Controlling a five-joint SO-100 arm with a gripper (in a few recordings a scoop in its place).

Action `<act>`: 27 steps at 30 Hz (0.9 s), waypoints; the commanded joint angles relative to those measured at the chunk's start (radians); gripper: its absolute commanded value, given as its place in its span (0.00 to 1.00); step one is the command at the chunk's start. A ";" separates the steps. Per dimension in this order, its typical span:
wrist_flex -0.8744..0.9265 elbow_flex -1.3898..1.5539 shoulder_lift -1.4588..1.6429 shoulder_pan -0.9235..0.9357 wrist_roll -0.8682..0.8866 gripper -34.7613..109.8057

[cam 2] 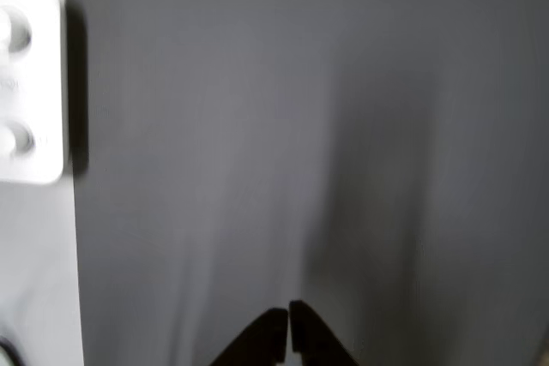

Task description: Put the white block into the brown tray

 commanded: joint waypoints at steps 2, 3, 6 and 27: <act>-0.098 0.141 0.170 -0.031 0.041 0.24; -0.123 0.175 0.204 -0.037 0.054 0.24; -0.193 0.276 0.318 -0.054 0.101 0.24; -0.390 0.950 1.005 -0.213 0.153 0.24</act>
